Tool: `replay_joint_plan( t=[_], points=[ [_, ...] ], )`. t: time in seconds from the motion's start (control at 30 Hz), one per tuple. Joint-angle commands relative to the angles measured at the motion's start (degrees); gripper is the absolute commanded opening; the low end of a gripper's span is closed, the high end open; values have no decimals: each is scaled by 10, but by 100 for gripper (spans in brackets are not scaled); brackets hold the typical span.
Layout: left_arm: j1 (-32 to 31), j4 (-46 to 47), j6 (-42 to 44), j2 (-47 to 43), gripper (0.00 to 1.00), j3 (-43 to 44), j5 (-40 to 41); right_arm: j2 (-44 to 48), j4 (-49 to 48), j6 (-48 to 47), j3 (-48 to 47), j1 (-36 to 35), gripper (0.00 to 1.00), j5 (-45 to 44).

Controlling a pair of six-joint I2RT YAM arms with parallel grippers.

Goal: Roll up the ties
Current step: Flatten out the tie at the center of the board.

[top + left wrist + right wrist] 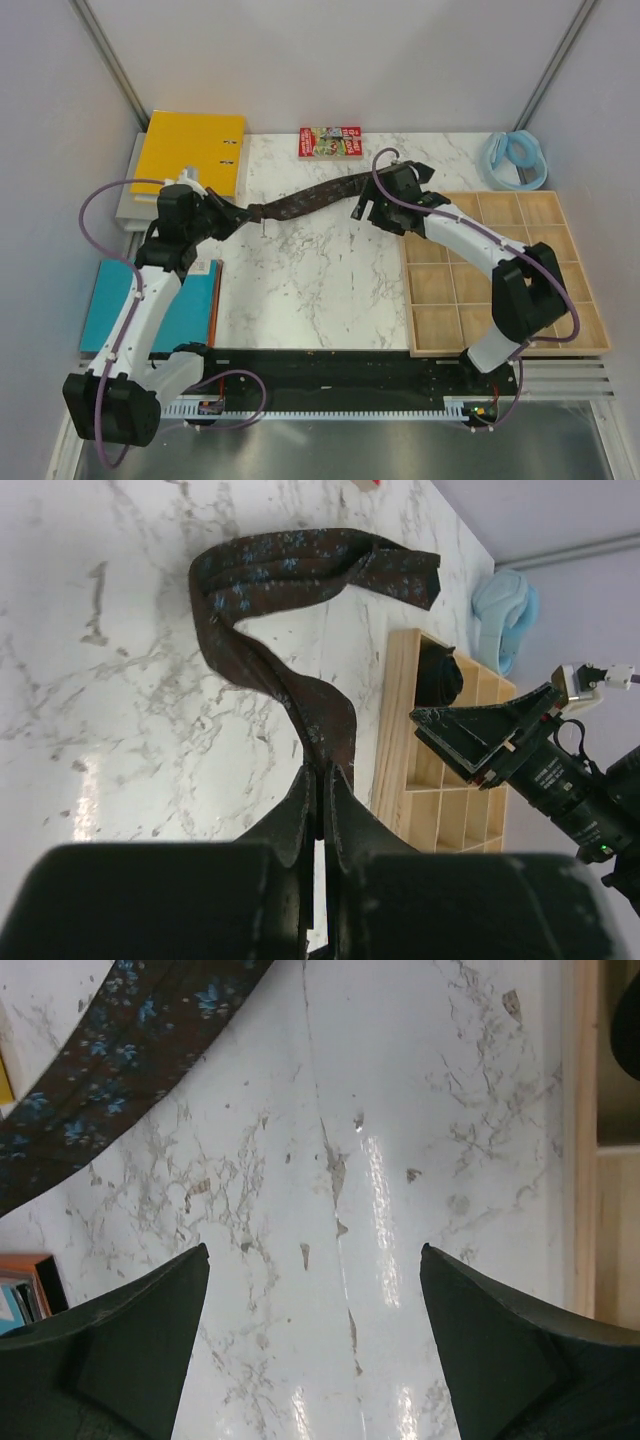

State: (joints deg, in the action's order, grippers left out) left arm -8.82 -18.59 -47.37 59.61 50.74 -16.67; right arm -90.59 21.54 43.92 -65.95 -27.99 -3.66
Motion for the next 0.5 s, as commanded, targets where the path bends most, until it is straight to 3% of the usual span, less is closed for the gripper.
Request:
replay_joint_plan(
  t=[0.0, 0.17, 0.27, 0.47],
  points=[
    [42, -92, -9, -26, 2, 40, -21, -87, 7, 18, -89, -4, 94, -17],
    [71, -122, -1, -11, 2, 37, -12, -194, 33, 17, -209, -7, 81, 0],
    [85, -123, 8, -6, 2, 22, -36, -241, 49, 13, -246, -12, 79, 2],
    [87, -133, -8, -32, 2, -21, -75, -231, 55, 21, -197, -22, 81, 6]
  ],
)
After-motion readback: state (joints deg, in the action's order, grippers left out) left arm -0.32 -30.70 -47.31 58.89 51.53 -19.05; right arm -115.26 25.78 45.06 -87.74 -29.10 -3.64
